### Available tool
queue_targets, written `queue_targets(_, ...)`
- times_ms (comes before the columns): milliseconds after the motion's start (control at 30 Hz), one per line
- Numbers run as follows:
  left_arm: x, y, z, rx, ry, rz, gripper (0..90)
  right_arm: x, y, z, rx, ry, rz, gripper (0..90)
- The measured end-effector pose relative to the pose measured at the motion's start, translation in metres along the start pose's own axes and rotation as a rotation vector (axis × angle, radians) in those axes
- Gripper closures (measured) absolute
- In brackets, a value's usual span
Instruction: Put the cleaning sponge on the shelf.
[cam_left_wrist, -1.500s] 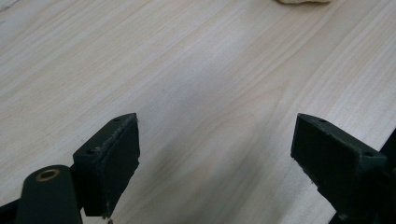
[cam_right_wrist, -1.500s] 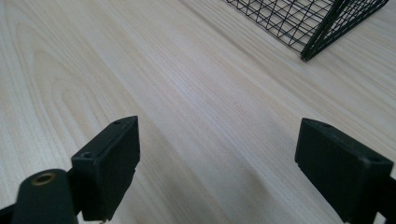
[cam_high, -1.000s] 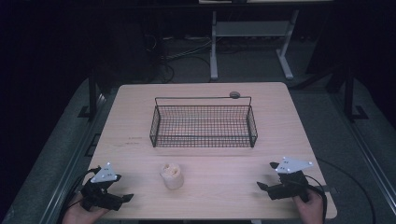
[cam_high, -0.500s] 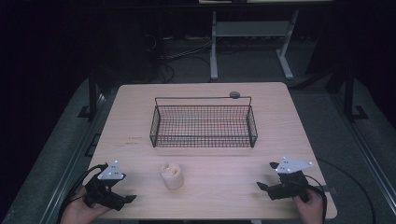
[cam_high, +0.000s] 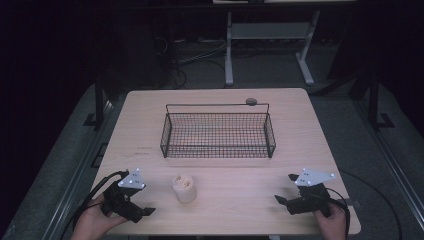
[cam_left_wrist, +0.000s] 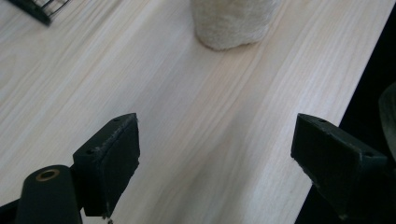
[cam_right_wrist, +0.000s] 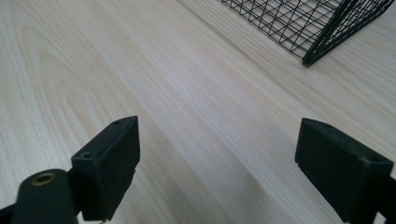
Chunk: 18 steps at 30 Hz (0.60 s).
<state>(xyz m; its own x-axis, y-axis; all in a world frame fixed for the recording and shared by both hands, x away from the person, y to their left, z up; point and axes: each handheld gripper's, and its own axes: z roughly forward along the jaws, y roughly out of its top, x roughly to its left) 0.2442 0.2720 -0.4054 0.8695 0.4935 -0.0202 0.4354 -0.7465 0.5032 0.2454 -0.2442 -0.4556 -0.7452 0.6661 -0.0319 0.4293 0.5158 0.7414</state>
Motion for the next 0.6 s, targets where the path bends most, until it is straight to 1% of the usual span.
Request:
queue_targets(33,0.0,0.003,0.0,0.004,0.001,0.01,15.0,0.0,0.0,0.0,0.001,0.0,-0.001,13.5)
queue_targets(167,-0.001,0.012,0.002,0.01,-0.009,0.028,15.0,0.0,0.0,0.0,0.0,-0.001,-0.004,13.5)
queue_targets(233,-0.002,0.017,0.003,0.013,-0.023,0.043,15.0,0.0,0.0,0.0,-0.002,0.0,0.0,13.5)
queue_targets(433,-0.002,0.031,0.008,0.031,-0.039,0.07,15.0,0.0,0.0,-0.001,-0.005,-0.002,-0.005,13.5)
queue_targets(567,-0.003,0.039,0.012,0.033,-0.048,0.079,15.0,0.0,0.0,0.0,-0.007,0.0,-0.005,13.5)
queue_targets(600,-0.002,0.04,0.012,0.035,-0.049,0.088,15.0,0.0,0.001,0.0,-0.006,0.002,-0.005,13.5)
